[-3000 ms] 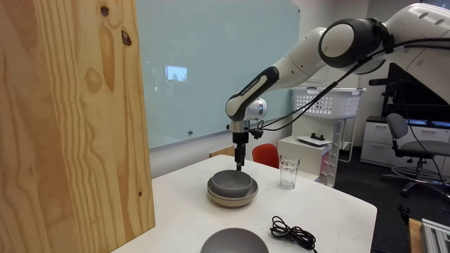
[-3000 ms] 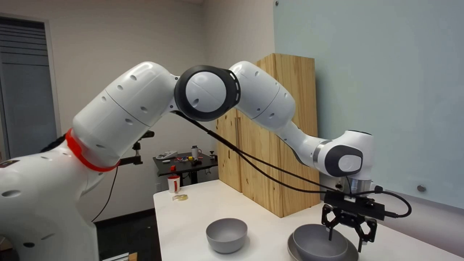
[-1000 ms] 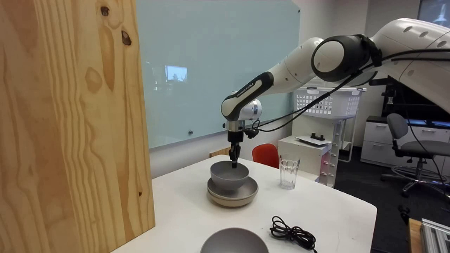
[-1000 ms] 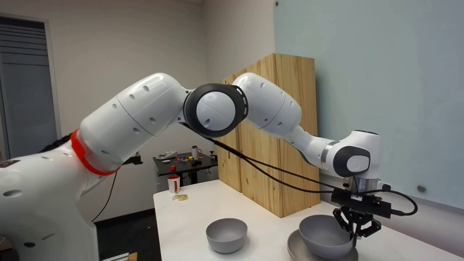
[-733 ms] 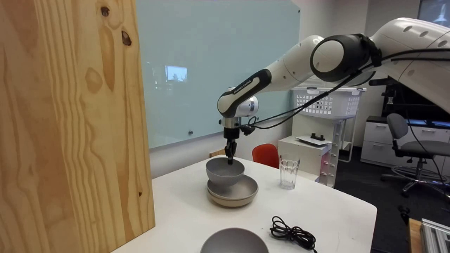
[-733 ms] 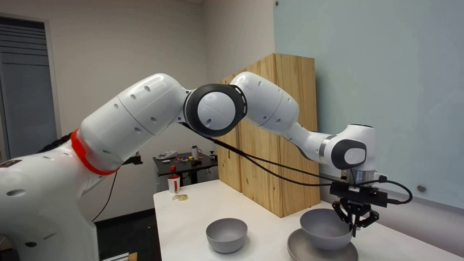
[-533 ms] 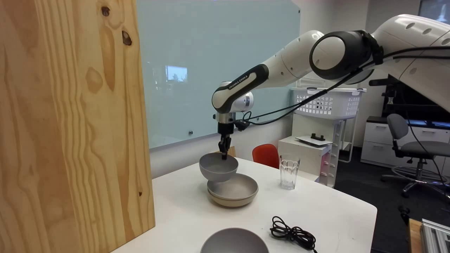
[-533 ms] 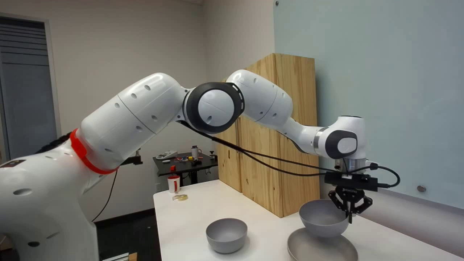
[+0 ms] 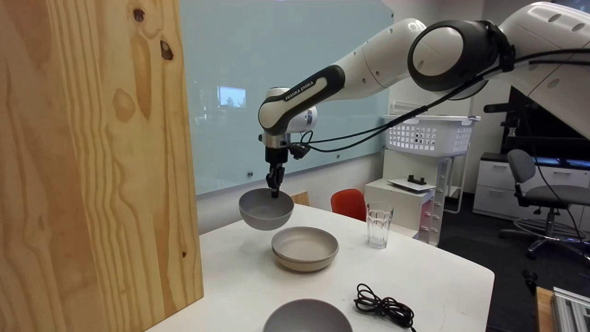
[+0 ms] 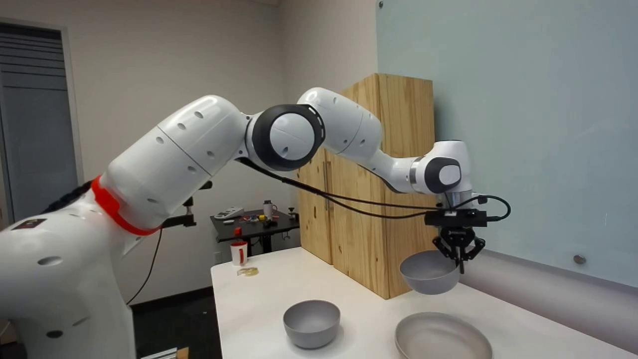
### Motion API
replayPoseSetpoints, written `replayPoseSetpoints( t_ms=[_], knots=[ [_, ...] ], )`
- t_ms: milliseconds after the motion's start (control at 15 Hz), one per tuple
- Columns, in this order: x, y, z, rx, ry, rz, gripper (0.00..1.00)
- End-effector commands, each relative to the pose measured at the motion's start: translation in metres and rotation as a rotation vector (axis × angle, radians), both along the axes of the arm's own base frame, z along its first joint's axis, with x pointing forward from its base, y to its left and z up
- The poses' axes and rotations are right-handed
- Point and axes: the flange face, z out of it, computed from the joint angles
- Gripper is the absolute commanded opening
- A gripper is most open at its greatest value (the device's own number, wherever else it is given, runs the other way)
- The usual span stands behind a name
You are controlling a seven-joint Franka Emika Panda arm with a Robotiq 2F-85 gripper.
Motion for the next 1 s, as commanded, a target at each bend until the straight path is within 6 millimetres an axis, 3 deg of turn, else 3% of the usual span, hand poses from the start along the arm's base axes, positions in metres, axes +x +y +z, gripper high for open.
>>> replayPoseSetpoints(
  t_ms=[0,267,600,733,933],
  knots=[
    [-0.013,0.015,0.000,0.026,0.091,0.010,0.01],
    [-0.028,0.019,-0.002,0.002,0.181,-0.002,0.01],
    [-0.022,0.023,-0.022,-0.046,0.152,-0.002,0.01],
    [-0.014,0.042,-0.033,-0.079,0.113,-0.008,0.01],
    [-0.010,0.087,-0.040,-0.141,0.072,0.007,0.01]
  ],
)
